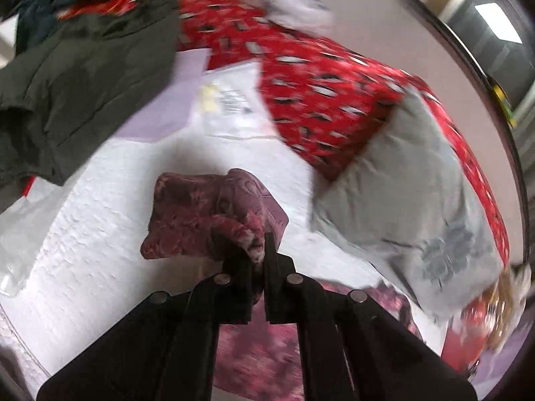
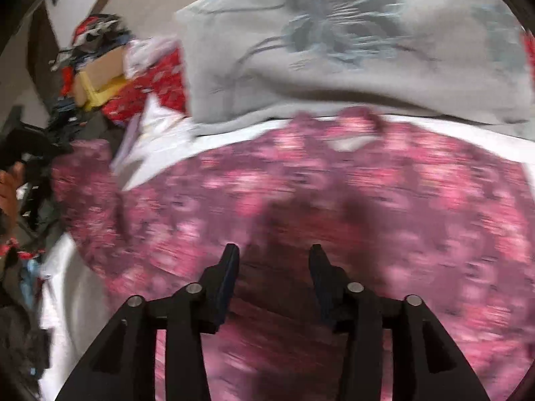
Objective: Fold small clothes
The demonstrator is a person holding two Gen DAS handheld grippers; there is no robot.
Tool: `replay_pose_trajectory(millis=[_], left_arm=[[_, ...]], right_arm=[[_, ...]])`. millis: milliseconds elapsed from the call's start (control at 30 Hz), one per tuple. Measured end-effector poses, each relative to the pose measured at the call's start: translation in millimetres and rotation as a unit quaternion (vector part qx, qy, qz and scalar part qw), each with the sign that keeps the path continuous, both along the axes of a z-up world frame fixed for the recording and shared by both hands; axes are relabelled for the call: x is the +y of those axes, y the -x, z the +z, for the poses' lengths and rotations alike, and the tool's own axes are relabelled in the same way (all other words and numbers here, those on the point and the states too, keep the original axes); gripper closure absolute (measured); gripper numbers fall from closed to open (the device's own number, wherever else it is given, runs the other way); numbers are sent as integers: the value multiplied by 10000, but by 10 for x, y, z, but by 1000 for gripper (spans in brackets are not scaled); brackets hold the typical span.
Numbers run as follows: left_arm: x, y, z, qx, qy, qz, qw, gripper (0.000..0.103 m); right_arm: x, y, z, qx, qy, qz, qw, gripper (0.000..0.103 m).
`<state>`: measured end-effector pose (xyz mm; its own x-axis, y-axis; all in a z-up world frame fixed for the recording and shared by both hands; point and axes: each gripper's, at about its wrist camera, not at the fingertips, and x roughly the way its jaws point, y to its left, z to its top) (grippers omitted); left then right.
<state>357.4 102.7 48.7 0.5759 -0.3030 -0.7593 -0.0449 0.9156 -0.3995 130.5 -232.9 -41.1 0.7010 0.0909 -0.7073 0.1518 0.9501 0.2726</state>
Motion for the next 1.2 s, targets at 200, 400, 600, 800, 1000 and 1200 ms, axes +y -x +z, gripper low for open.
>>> replay_pose_trajectory(millis=[200,400,600,800,1000,1200], left_arm=[[-812,299,173,-139,-89,-615,9980,101],[-1698,695,102,-122,-164,-1283,9915,101],[-2588,1147,-448,264,-657,-1971,9778,100],[-2927,1382,-1106,709,-1376,-2303,9607,84],[-2375,1609,-876,545,-420,-2344,9697,55],[-1299,1588,-810,501,783,-1090,9897,41]], right_arm=[[-674,482,-72,147,57,-634,9979,53],[-1019,829,-232,-83,-390,-737,9965,53],[-1029,898,-288,-356,-535,-690,9955,52],[-1082,967,-300,-473,-737,-684,9938,52],[-1060,959,-305,-426,-685,-674,9945,50],[-939,751,-87,-46,-407,-656,9970,48]])
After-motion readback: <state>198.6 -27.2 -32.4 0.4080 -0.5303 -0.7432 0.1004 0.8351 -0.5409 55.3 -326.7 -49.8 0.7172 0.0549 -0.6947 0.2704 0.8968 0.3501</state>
